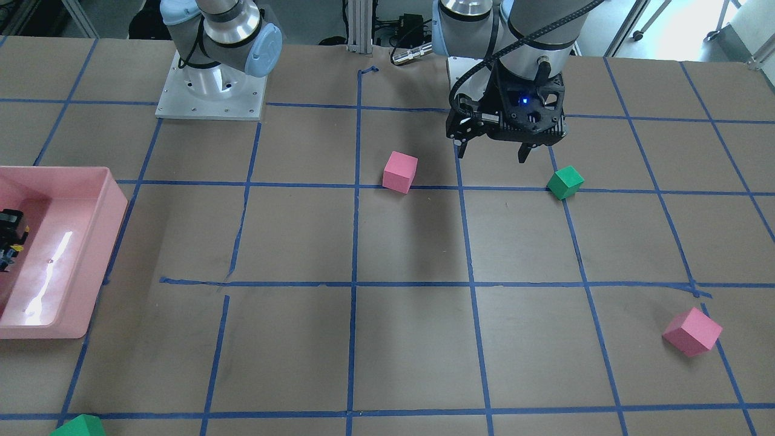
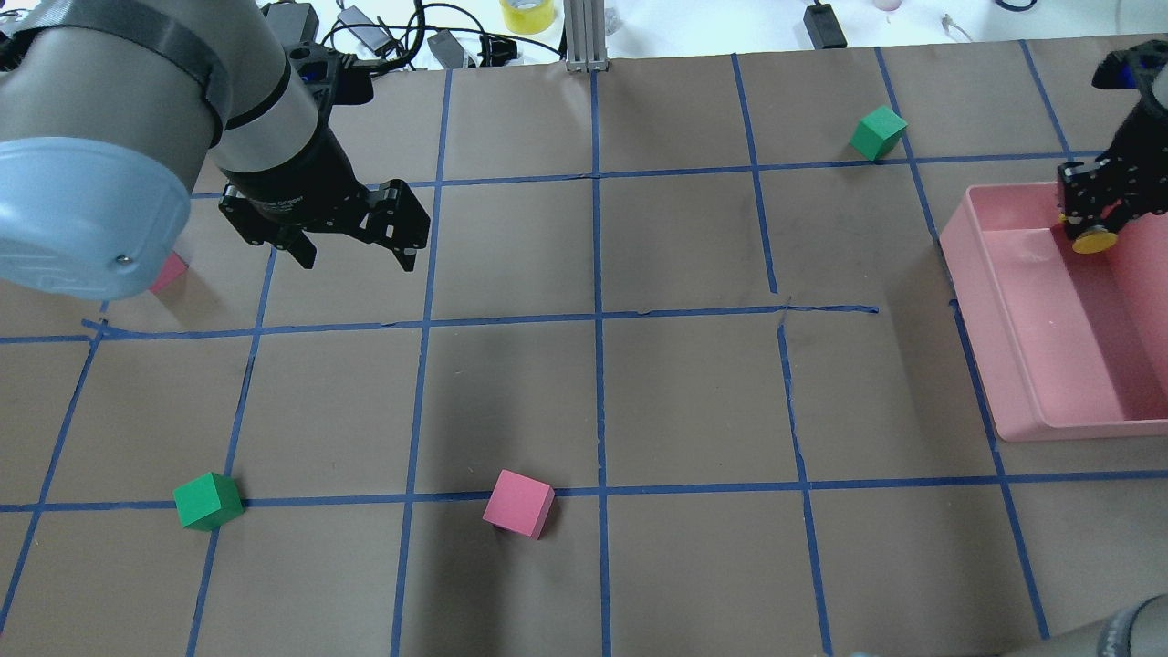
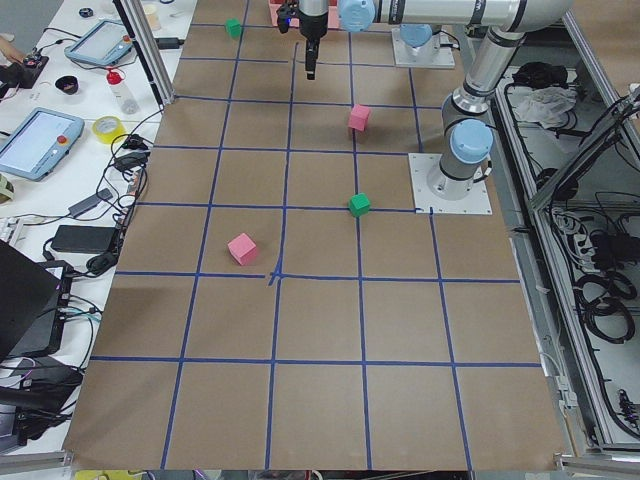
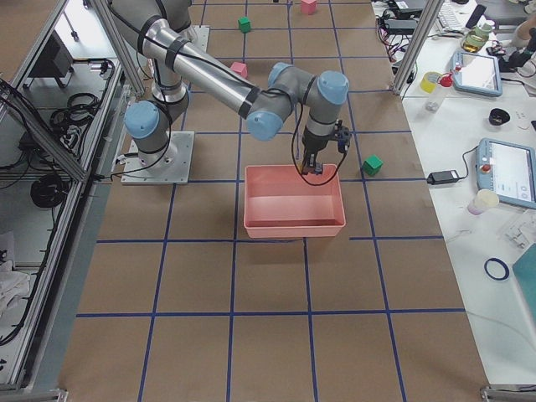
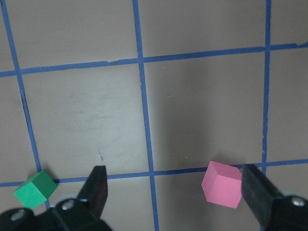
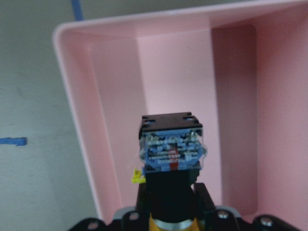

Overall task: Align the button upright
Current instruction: 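Carry the switch with the right gripper out of the bin toward table center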

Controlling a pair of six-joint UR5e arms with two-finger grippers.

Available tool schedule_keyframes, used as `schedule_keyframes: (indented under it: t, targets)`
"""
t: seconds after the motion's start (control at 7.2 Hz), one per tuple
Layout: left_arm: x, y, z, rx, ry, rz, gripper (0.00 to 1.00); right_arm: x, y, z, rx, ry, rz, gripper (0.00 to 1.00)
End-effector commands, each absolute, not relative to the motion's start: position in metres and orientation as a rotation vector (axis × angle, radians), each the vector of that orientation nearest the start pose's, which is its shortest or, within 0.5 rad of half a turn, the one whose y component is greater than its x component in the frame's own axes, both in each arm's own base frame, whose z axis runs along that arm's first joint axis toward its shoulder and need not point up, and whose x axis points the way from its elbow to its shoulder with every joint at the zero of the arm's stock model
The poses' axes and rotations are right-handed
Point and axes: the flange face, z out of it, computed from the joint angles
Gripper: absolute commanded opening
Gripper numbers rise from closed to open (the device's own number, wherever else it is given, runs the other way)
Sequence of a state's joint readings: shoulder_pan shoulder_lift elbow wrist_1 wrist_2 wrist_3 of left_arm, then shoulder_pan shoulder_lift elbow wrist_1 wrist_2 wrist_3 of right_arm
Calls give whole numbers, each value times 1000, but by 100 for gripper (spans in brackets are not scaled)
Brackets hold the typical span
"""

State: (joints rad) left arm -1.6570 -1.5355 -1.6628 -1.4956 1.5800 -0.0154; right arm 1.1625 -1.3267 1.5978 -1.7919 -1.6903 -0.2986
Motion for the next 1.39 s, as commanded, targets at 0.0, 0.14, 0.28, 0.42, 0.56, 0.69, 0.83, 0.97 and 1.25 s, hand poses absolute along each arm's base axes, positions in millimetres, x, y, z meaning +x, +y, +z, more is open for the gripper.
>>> schedule_keyframes:
  t: [0.0, 0.14, 0.28, 0.42, 0.56, 0.69, 0.83, 0.97, 1.25]
  targets:
    - [-174, -465, 467, 113, 3131, -30, 100, 81, -587, 379, 61, 3215, 57, 0]
    - [-173, -465, 467, 110, 3131, -30, 100, 152, -594, 350, 58, 3207, 23, 0]
    - [-173, -465, 467, 110, 3131, -30, 100, 195, -601, 319, 8, 3152, 8, 0]
    - [-173, -465, 467, 110, 3131, -30, 100, 217, -608, 298, -76, 3110, -23, 0]
    - [-174, -465, 467, 113, 3131, -30, 100, 254, -603, 276, -184, 3050, 4, 0]
    - [-173, -465, 467, 110, 3131, -30, 100, 284, -601, 254, -147, 3005, 14, 0]
    - [-174, -465, 467, 113, 3131, -30, 100, 303, -599, 235, -149, 3001, 18, 0]
    - [-173, -465, 467, 110, 3131, -30, 100, 321, -597, 217, -165, 3001, 29, 0]
    - [-174, -465, 467, 113, 3131, -30, 100, 369, -605, 217, -94, 2981, 8, 0]
